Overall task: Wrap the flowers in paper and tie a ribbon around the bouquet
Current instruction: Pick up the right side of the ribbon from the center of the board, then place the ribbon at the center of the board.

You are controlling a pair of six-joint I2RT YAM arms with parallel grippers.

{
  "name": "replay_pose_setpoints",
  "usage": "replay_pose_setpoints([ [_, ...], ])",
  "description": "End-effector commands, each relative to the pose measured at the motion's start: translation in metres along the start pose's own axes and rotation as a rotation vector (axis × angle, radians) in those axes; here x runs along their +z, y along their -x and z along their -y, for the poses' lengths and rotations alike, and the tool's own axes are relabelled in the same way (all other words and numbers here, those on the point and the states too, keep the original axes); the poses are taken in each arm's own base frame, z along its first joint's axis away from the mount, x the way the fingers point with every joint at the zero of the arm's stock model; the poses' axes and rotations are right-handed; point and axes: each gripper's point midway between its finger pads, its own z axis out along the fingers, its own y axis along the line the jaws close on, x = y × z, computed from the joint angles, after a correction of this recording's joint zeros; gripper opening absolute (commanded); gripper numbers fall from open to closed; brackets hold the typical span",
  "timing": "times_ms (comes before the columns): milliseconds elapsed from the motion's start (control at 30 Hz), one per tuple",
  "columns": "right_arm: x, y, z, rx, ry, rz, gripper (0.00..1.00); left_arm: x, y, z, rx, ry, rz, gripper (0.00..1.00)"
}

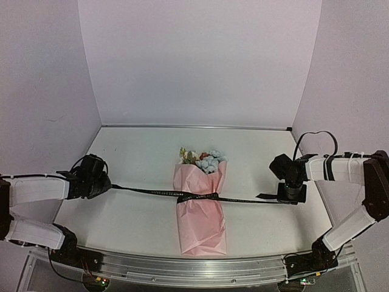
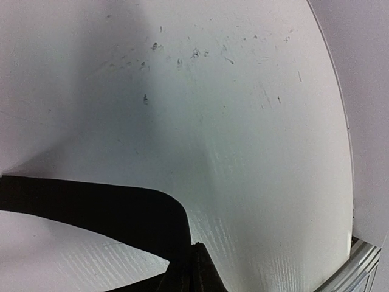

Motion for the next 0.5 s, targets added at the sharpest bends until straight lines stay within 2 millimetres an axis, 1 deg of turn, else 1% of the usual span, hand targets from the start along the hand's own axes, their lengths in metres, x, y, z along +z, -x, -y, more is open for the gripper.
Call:
replay_pose_setpoints([
  [0,-0.003,-0.003,0.012,0.001,-0.015,-0.020,0.00,0.014,-0.004,-0.014,-0.119,-0.032,-0.102,0.00],
  [67,-0.004,-0.007,-0.002,-0.004,0.046,-0.067,0.00,0.017,-0.005,-0.006,-0.119,-0.061,-0.128,0.00],
  [133,-0.003,-0.010,-0.010,0.011,0.077,-0.095,0.00,0.022,-0.009,-0.005,-0.124,-0.055,-0.155,0.00],
  [233,-0.001,-0.013,-0.011,0.027,0.080,-0.105,0.00,0.026,-0.012,-0.007,-0.146,-0.044,-0.171,0.00],
  [333,-0.001,-0.013,-0.016,0.023,0.099,-0.119,0.00,0.026,-0.010,0.000,-0.144,-0.075,-0.178,0.00],
  [367,-0.002,-0.013,-0.017,0.021,0.103,-0.123,0.02,0.026,-0.010,0.001,-0.143,-0.078,-0.180,0.00],
  [433,-0.003,-0.014,-0.022,0.008,0.129,-0.138,0.09,0.025,-0.010,0.003,-0.146,-0.086,-0.184,0.00],
  [467,-0.005,-0.015,-0.026,-0.001,0.149,-0.147,0.11,0.024,-0.011,0.003,-0.148,-0.091,-0.189,0.00],
])
